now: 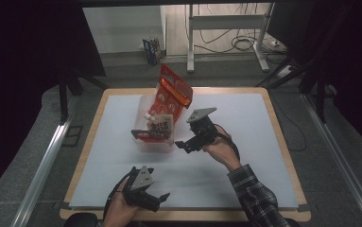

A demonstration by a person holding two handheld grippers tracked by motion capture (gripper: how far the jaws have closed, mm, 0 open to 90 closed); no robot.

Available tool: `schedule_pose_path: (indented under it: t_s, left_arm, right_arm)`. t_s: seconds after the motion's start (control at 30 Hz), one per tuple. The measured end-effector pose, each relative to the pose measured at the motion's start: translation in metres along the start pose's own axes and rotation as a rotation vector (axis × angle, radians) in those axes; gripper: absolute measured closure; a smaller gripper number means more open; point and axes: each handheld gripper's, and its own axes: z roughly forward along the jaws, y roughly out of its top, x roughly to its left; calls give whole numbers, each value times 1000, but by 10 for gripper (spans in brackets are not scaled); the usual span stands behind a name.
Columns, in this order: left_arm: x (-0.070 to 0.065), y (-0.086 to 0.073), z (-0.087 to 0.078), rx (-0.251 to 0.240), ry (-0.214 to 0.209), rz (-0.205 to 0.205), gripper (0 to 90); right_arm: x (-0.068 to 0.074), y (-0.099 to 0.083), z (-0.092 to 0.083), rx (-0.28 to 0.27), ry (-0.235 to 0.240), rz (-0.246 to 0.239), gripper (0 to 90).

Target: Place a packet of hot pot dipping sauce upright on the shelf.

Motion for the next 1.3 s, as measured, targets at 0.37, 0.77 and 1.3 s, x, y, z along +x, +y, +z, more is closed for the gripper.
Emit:
schedule_pose_path:
  t_s: [0.37,0.77,1.3]
  left_arm:
    - [9,-7,-13,-1,35,-3,9]
    - [11,-13,-17,9,48,8,10]
    - [9,-12,-17,0,54,16,10]
  right_arm:
    - [7,-11,-1,3,-4,-2,0]
    - [18,-21,-5,-36,19,30,0]
    - [26,-40,-18,-24,-13,33,0]
